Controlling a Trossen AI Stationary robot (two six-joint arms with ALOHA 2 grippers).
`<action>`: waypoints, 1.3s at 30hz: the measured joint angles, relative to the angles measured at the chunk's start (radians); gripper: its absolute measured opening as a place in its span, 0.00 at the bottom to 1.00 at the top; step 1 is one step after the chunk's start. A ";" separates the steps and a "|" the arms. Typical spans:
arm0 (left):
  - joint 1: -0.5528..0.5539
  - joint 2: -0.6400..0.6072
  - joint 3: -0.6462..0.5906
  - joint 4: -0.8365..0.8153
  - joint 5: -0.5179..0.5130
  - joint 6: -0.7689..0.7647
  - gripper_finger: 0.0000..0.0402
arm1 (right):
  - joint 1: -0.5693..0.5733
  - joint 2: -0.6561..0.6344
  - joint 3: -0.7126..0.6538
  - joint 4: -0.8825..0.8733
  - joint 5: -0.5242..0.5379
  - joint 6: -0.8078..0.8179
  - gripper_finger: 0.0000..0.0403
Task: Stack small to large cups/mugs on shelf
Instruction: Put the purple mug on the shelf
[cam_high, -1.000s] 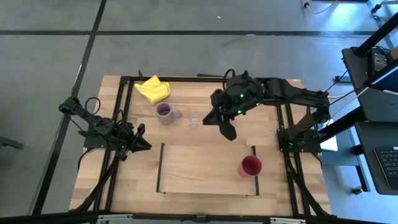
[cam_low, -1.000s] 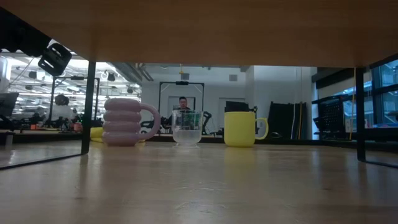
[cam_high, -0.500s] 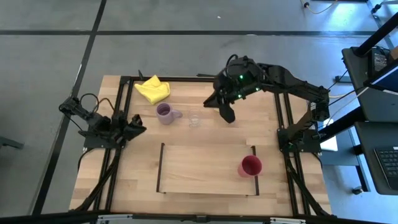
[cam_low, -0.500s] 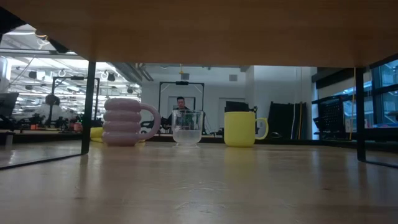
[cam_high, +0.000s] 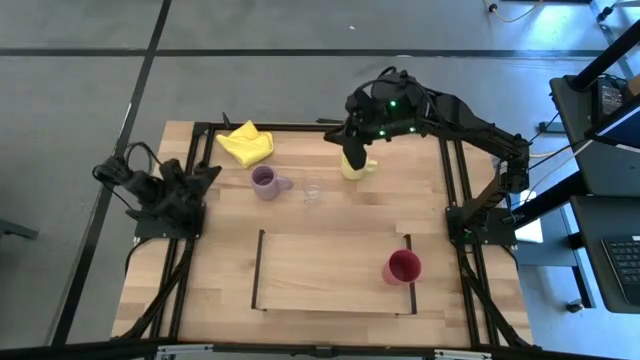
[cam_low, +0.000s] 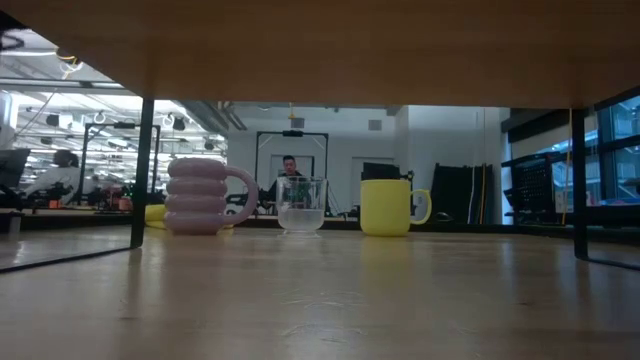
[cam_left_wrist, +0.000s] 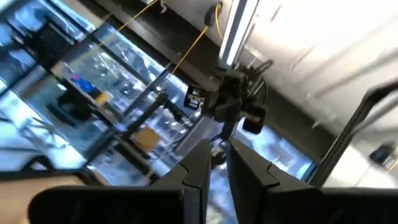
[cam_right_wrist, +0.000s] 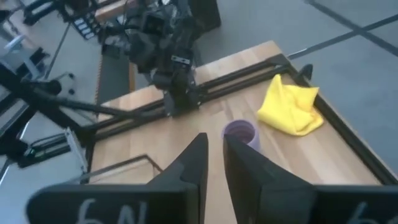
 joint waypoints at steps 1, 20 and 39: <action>0.000 0.000 0.038 -0.085 -0.007 0.014 0.12 | 0.000 0.000 0.000 -0.001 0.005 0.001 0.13; 0.001 0.364 0.709 -1.212 -0.062 -0.128 0.12 | -0.058 0.000 0.000 0.000 0.086 -0.032 0.13; 0.630 0.949 1.117 -1.456 0.425 0.152 0.12 | -0.119 0.000 0.000 -0.004 0.085 -0.100 0.13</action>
